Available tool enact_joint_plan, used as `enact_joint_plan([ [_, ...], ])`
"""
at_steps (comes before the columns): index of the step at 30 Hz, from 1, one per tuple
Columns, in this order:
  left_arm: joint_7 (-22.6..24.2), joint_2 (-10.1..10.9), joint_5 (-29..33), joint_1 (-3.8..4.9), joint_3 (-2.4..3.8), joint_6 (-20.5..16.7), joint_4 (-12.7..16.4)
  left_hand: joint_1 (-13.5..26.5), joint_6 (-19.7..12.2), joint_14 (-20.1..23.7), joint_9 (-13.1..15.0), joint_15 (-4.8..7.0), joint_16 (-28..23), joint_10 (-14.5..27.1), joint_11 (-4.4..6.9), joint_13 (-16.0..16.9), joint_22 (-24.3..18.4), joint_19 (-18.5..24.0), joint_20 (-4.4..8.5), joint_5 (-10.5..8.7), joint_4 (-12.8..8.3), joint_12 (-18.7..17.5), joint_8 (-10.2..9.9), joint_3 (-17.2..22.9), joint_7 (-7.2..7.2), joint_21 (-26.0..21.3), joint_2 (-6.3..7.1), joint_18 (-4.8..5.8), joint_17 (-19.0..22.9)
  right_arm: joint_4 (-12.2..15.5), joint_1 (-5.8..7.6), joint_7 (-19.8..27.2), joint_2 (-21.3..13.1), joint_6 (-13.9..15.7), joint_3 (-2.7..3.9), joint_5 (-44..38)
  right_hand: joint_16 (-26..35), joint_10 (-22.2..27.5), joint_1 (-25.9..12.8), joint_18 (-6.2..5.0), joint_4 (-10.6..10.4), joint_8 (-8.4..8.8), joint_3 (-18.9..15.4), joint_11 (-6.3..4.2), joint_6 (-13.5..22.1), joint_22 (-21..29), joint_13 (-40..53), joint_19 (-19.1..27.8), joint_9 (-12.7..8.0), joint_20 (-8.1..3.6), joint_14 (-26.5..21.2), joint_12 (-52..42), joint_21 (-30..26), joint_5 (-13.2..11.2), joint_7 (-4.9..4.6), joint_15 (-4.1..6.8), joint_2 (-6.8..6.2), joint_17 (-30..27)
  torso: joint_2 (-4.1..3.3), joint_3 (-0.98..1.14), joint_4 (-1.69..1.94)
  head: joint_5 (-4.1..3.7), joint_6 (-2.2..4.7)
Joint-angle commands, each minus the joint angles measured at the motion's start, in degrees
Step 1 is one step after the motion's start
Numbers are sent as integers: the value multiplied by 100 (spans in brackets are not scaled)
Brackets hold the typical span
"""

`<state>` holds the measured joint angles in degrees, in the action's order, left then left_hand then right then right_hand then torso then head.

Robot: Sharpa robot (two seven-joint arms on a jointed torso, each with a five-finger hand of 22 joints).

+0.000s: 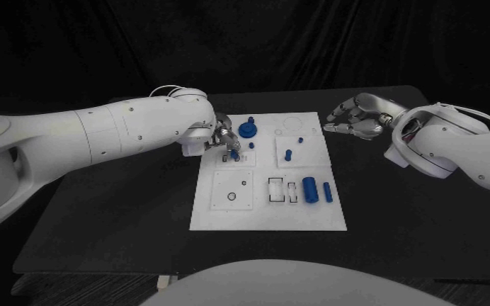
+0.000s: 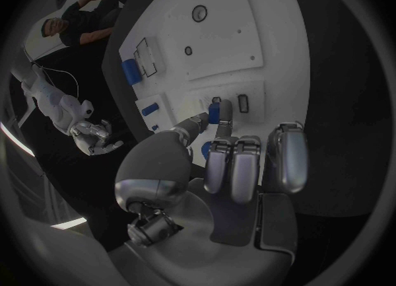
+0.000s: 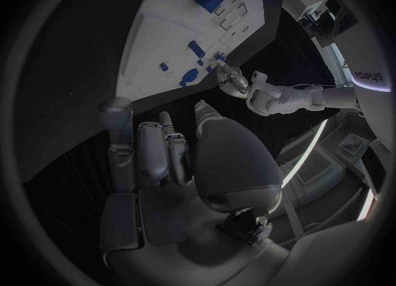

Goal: Assemble the parts on the task board

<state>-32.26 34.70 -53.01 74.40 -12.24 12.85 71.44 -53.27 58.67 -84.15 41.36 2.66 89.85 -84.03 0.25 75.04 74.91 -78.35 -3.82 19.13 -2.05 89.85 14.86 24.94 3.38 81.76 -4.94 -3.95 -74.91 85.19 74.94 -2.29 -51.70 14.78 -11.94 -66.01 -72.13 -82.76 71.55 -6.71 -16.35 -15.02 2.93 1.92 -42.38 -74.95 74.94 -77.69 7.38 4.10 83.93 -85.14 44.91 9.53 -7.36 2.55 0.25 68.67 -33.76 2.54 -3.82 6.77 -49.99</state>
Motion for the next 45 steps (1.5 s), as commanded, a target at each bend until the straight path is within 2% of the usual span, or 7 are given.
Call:
enact_joint_plan([
  [1,1,3,117,-26,4,51,29,42,43,-585,10,29,15,-597,17,1496,391,-27,21,33,-3,15,-21,39,-7,-35,8,39,-1509,-6,-21,-99,16,-58,4,10,22,39,42,-102,10,28,-19,-1,-33,-409,642,48,-9,-4,-5,32,-46,35,-9,-45,15,-5,-1,-6,2,17,-1],
  [8,10,17,119,-70,4,11,30,43,43,-585,11,30,15,-597,17,1496,386,-22,22,33,-3,15,-24,46,-8,-39,6,38,-1509,-22,-34,-90,40,-65,4,10,22,39,42,-102,10,28,-19,-1,-33,-409,642,48,-9,-4,-5,32,-46,35,-9,-45,15,-5,-4,-7,6,35,-1],
  [14,13,36,119,-106,4,-10,32,41,42,-585,15,30,15,-597,18,1496,382,-19,23,38,-5,15,-33,64,-9,-45,-2,37,-1509,-26,-39,-93,36,-78,4,10,22,39,42,-102,10,28,-19,-1,-33,-409,642,48,-9,-4,-5,32,-46,35,-9,-45,15,-5,6,0,20,19,-1],
  [21,28,27,119,-155,4,-80,26,47,27,-585,19,29,15,-597,14,1496,365,0,25,39,-1,15,-56,91,-3,-65,-8,32,-1509,-38,-51,-83,41,-78,4,10,36,43,49,-104,11,30,-19,2,-35,-403,636,53,-13,-3,-8,36,-67,50,-10,-46,20,-20,-2,-3,1,65,-1],
  [26,39,19,119,-180,4,-121,25,59,17,-585,22,27,15,-597,9,1496,360,5,25,32,8,15,-72,103,5,-73,-7,31,-1509,-46,-59,-74,52,-75,4,10,36,43,49,-104,11,30,-19,2,-35,-403,636,53,-13,-3,-8,36,-67,50,-10,-46,20,-20,-6,-4,-6,66,-1],
  [31,73,22,119,-191,4,-224,29,72,15,-585,24,25,15,-597,6,1496,366,0,24,24,21,15,-81,106,9,-72,-6,33,-1509,-49,-63,-71,50,-77,4,10,41,48,51,-107,10,31,-20,3,-36,-398,631,57,-14,-2,-10,39,-86,53,-11,-47,23,-26,-2,-3,4,52,-1],
  [45,96,17,119,-198,5,-315,26,74,31,-585,31,24,15,-597,7,1496,380,-14,23,29,21,15,-79,112,5,-63,-3,37,-1509,-56,-70,-94,54,-118,4,10,49,49,53,-108,9,32,-20,6,-37,-395,629,59,-16,-1,-12,41,-96,57,-11,-48,27,-35,-8,-4,-7,72,-1],
])
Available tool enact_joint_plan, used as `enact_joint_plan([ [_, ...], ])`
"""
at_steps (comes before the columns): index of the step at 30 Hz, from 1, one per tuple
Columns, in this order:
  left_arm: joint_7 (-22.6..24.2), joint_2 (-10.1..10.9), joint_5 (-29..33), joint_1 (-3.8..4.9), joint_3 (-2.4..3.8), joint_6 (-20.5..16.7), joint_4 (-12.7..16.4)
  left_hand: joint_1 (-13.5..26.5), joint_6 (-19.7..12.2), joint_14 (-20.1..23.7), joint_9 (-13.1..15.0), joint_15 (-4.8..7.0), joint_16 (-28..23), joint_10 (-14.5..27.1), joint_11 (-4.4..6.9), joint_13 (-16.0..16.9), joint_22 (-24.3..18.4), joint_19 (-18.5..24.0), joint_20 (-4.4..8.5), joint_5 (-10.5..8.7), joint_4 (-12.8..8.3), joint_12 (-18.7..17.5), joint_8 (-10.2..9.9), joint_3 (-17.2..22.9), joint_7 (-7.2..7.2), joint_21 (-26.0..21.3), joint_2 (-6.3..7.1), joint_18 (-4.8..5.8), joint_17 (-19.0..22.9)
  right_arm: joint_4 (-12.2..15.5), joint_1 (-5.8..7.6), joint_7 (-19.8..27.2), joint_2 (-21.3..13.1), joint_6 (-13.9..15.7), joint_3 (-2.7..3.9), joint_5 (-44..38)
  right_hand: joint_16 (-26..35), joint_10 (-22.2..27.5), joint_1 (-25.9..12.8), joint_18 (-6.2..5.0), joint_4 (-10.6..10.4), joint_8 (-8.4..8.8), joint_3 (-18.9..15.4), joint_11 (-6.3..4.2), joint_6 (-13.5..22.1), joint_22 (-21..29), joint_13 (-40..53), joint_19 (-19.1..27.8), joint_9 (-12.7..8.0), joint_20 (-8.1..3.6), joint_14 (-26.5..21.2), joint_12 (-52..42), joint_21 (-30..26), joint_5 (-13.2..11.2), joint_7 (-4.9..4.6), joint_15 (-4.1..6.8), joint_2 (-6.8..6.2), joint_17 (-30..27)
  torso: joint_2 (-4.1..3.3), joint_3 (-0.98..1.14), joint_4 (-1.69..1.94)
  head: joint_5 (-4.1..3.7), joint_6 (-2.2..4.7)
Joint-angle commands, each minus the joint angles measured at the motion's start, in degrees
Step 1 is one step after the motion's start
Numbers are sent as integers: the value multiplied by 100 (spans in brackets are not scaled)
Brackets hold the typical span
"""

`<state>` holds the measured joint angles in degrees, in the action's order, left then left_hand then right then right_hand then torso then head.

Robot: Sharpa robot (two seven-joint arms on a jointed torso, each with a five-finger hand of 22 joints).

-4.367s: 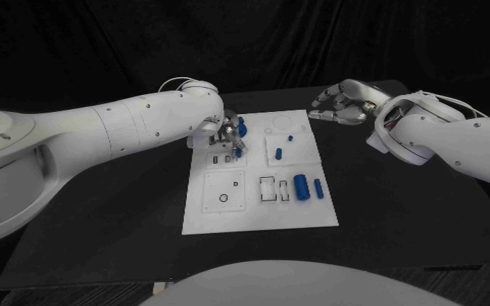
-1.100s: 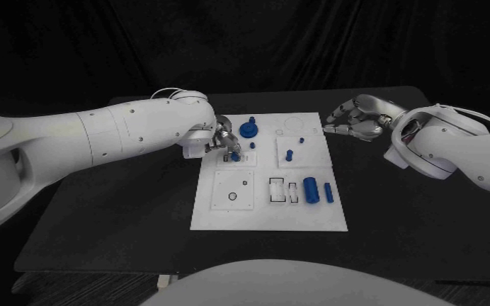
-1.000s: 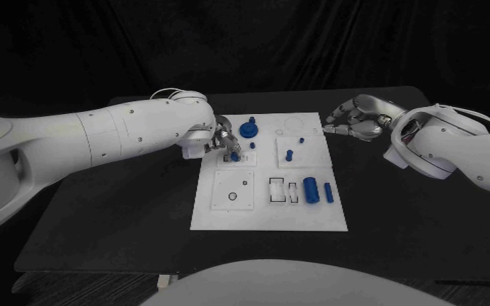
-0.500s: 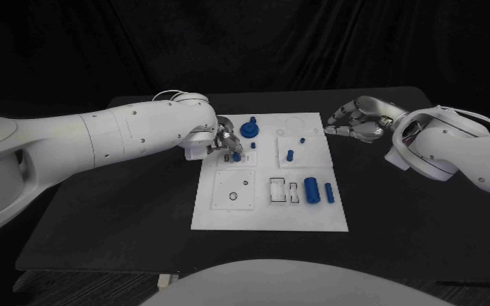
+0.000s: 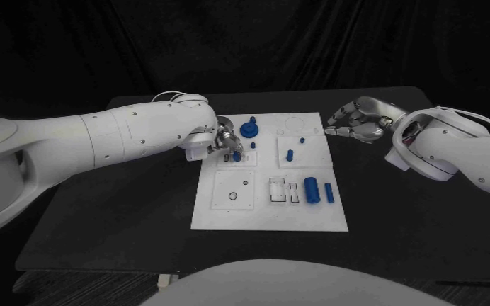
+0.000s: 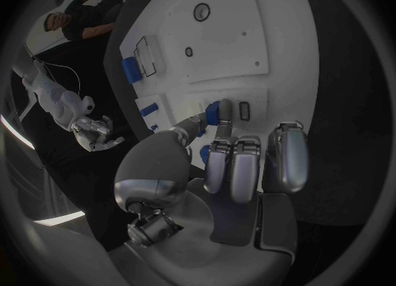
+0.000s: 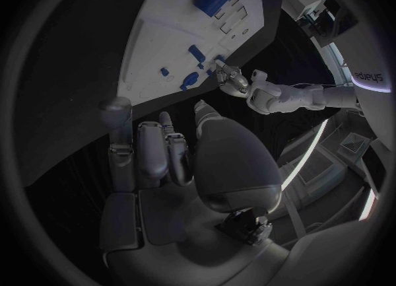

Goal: Assemble the parts on the task board

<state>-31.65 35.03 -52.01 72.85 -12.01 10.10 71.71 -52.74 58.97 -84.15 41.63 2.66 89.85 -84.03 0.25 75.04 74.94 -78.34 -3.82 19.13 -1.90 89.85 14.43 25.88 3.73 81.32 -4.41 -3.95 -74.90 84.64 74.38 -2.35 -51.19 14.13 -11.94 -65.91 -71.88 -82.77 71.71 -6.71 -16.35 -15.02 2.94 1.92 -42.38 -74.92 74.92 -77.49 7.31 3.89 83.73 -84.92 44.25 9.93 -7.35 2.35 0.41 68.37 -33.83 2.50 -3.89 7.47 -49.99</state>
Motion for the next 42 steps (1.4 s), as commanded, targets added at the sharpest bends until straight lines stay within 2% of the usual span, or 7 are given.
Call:
enact_joint_plan([
  [1,35,-16,18,-43,-18,-40,-3,21,1,-585,4,24,15,-597,7,1496,376,-15,23,29,6,15,-35,19,-30,-18,-56,37,-1510,-2,-14,-89,3,-54,4,0,24,50,37,-107,9,32,-20,7,-37,-398,631,39,-9,19,8,19,-30,16,-11,-28,11,-5,0,0,1,0,-1],
  [13,34,6,18,-44,-18,-97,22,27,43,-585,24,29,15,-597,15,1496,387,-28,25,40,5,15,-29,35,-42,-16,-45,39,-1510,-3,-20,-108,-12,-82,4,0,34,55,39,-109,8,34,-20,10,-37,-394,625,43,-11,20,4,23,-45,19,-13,-30,14,-16,2,6,2,6,-1],
  [23,46,52,18,-44,-18,-132,63,19,60,-585,42,37,15,-597,24,1496,382,-26,30,60,-16,15,-36,56,-52,-28,-16,37,-1510,-9,-28,-110,-10,-89,4,0,34,55,39,-109,8,34,-20,10,-37,-394,625,43,-11,20,4,23,-45,19,-13,-30,14,-16,0,0,3,1,-1],
  [42,148,358,18,-29,-15,-572,481,-2,100,-585,91,61,15,-597,46,1496,405,-60,51,154,-55,15,-59,125,-69,-28,29,42,-1510,-39,-41,-114,-2,-69,4,0,37,57,42,-110,7,40,-23,16,-31,-389,622,45,-17,22,4,25,-62,21,-17,-34,19,-19,9,-3,-7,13,-1],
])
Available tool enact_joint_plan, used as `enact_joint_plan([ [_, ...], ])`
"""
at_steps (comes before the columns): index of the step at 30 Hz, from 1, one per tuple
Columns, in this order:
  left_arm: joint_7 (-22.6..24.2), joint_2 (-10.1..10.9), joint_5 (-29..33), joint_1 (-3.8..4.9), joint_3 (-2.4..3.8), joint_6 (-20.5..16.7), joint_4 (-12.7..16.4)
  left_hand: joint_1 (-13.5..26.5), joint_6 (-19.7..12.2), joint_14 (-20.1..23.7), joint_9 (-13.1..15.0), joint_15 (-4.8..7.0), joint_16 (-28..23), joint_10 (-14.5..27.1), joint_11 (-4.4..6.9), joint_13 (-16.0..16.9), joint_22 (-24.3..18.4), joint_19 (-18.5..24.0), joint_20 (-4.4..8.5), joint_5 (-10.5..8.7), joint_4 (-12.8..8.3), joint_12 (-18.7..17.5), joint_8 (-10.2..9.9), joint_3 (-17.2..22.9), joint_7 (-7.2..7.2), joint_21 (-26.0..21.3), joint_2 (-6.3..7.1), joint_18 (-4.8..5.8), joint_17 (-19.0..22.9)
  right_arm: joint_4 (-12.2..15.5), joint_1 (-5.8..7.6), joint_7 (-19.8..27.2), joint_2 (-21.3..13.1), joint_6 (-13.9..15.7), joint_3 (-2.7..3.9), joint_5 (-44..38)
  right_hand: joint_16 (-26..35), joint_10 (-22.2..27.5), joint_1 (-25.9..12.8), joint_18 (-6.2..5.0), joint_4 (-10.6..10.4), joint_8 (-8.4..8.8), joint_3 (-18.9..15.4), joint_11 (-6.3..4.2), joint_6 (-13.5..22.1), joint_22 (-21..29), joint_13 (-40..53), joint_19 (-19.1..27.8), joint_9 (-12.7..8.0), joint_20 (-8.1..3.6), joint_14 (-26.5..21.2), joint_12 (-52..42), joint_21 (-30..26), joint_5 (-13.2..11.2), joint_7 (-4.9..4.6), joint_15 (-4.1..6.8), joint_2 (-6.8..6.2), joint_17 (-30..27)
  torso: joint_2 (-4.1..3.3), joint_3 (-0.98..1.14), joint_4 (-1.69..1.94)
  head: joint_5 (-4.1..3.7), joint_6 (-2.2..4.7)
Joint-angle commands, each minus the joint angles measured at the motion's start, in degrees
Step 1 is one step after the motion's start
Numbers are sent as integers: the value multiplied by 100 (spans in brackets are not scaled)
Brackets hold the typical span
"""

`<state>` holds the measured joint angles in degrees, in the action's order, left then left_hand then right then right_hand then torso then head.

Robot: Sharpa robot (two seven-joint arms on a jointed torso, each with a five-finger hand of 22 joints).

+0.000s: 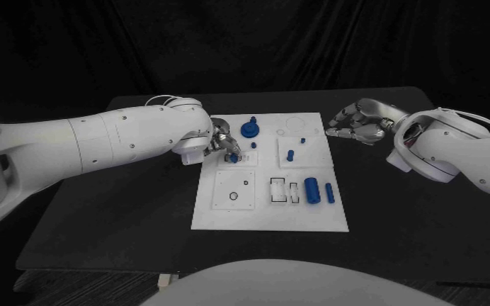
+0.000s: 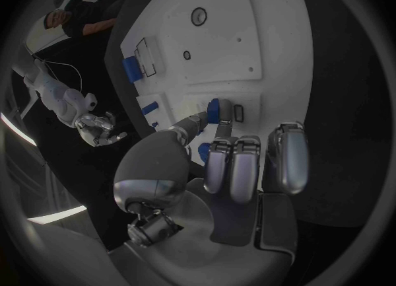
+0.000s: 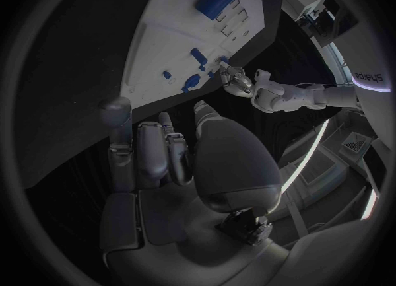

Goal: Assemble the parts on the task board

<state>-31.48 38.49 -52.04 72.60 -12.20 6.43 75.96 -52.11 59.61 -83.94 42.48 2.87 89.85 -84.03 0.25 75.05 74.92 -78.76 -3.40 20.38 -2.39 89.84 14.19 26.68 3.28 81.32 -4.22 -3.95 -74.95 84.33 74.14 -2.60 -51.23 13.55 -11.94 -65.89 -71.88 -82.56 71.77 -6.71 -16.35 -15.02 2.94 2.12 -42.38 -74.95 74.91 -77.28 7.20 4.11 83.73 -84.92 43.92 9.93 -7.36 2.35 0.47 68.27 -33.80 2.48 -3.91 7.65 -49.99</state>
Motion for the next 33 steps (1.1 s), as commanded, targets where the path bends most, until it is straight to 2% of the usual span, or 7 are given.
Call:
enact_joint_plan([
  [1,135,20,21,-3,4,-217,71,-65,36,-606,6,40,15,-597,46,1495,407,-18,9,29,-6,16,-35,45,-23,-28,10,41,-1505,-9,-18,-88,3,-9,4,-2,37,36,36,-110,7,40,-23,-5,-31,-386,623,24,-5,1,4,25,-29,21,-17,-34,13,-9,8,2,-6,-10,-1],
  [6,171,60,18,-2,4,-289,135,-63,17,-606,13,43,15,-597,45,1495,401,-14,13,51,1,16,-56,63,-18,-39,11,39,-1505,-24,-34,-83,8,-5,4,-2,37,36,36,-110,7,40,-23,-5,-31,-386,623,24,-5,1,4,25,-29,21,-17,-34,13,-9,14,10,0,-11,-1],
  [15,273,61,-38,-3,3,-455,130,-59,7,-606,19,42,15,-597,42,1495,411,-25,15,62,15,16,-71,75,-12,-34,4,43,-1505,-49,-70,-76,9,3,4,-2,37,36,36,-110,7,40,-23,-5,-31,-386,623,24,-5,1,4,25,-29,21,-17,-34,13,-9,0,4,-1,2,-1],
  [33,382,-50,-55,-14,1,-571,-83,-58,-1,-601,26,41,12,-597,39,1495,393,-7,16,81,33,16,-84,89,-8,-54,-6,37,-1497,-61,-94,-59,22,27,4,-2,52,47,40,-117,6,44,-27,3,-31,-372,610,35,-11,5,0,33,-80,20,-21,-40,17,-26,7,5,2,-2,-1],
])
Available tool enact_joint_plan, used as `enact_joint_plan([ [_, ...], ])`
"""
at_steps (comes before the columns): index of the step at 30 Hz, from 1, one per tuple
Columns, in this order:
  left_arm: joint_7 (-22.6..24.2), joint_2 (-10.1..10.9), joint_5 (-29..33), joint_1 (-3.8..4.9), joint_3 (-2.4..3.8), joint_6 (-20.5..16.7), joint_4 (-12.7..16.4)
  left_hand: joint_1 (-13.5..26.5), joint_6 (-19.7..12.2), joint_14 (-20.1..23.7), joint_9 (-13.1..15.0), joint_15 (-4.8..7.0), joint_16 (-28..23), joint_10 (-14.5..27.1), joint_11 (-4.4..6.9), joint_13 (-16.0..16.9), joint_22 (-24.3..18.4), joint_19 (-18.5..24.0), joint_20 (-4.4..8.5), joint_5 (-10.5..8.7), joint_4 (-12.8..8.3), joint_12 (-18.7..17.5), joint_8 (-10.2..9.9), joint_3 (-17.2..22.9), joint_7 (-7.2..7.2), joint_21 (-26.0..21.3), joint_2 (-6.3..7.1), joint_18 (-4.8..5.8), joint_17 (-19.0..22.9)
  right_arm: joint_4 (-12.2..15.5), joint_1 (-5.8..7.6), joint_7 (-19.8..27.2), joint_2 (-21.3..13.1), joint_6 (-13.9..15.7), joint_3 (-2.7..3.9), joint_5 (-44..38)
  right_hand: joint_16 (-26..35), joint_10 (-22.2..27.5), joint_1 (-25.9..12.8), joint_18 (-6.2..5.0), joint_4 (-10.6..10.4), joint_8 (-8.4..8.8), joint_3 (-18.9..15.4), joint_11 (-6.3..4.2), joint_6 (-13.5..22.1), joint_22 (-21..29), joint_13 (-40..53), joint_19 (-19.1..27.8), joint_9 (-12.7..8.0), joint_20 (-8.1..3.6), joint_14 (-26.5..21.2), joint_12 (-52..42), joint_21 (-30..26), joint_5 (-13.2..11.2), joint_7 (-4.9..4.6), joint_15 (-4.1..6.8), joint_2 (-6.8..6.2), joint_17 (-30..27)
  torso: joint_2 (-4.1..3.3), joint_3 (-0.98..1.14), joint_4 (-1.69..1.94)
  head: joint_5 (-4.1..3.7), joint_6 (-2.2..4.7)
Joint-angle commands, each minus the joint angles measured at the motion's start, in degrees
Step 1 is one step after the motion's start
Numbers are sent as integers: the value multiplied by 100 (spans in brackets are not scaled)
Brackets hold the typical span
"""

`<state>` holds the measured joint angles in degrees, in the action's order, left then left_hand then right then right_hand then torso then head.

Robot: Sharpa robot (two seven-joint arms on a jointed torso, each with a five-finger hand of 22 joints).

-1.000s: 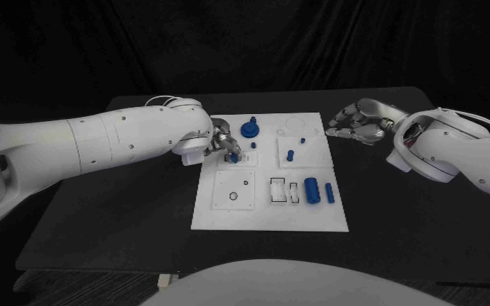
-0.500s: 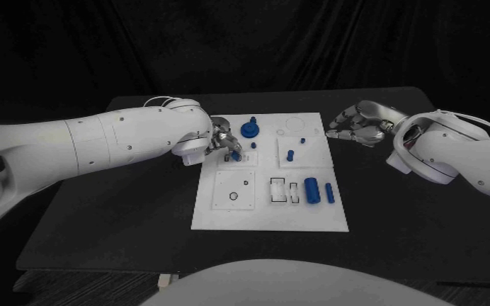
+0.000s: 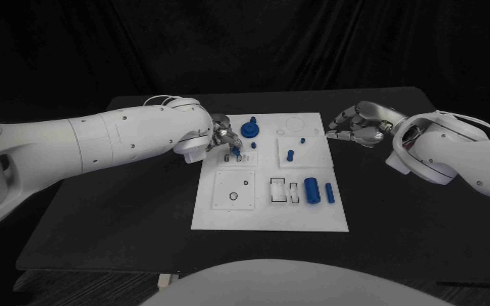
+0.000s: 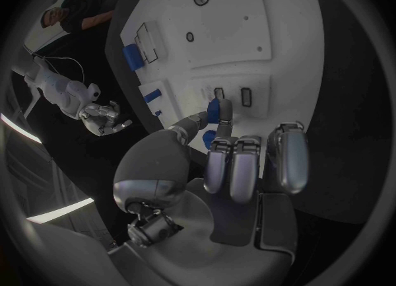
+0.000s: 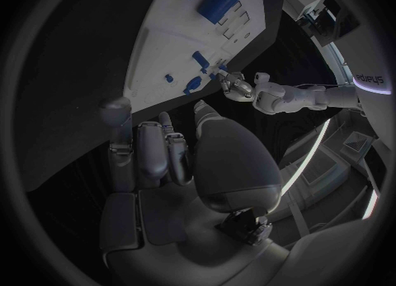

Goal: Assemble the parts on the task board

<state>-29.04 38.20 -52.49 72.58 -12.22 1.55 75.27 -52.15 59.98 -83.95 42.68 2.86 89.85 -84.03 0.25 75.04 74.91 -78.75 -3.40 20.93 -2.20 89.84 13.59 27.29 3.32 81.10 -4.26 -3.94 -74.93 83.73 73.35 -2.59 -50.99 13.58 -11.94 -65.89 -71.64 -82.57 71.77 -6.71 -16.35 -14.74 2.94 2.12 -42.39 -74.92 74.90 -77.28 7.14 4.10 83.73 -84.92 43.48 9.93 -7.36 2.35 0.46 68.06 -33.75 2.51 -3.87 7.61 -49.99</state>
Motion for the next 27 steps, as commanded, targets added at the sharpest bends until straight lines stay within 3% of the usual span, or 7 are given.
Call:
enact_joint_plan([
  [1,141,-25,-9,-14,4,-83,-21,-53,-38,-600,6,42,12,-597,39,1496,394,-7,16,26,14,16,-25,28,-12,-32,-1,36,-1498,-1,-16,-60,-3,22,4,-3,27,48,40,-117,6,16,-27,3,-31,-375,610,36,-6,5,0,33,-37,20,-21,-40,17,-4,1,2,-1,5,-1],
  [10,160,-68,-9,-27,3,-53,-62,-51,-49,-588,8,40,3,-597,36,1496,384,3,16,30,24,16,-36,33,-8,-42,-3,33,-1479,1,-24,-58,0,11,4,-3,32,53,41,-117,5,17,-29,5,-31,-373,605,37,-8,6,-1,37,-42,20,-22,-42,18,-9,-8,-5,-12,31,-1],
  [27,160,-68,-9,-73,2,2,-65,-50,-55,-584,10,39,1,-597,34,1496,376,11,15,31,30,16,-43,36,-5,-51,-3,31,-1473,10,-34,-64,-14,-24,4,-3,32,53,41,-117,5,17,-29,5,-31,-373,605,37,-8,6,-1,37,-42,20,-22,-42,18,-9,-9,-2,6,49,-1],
])
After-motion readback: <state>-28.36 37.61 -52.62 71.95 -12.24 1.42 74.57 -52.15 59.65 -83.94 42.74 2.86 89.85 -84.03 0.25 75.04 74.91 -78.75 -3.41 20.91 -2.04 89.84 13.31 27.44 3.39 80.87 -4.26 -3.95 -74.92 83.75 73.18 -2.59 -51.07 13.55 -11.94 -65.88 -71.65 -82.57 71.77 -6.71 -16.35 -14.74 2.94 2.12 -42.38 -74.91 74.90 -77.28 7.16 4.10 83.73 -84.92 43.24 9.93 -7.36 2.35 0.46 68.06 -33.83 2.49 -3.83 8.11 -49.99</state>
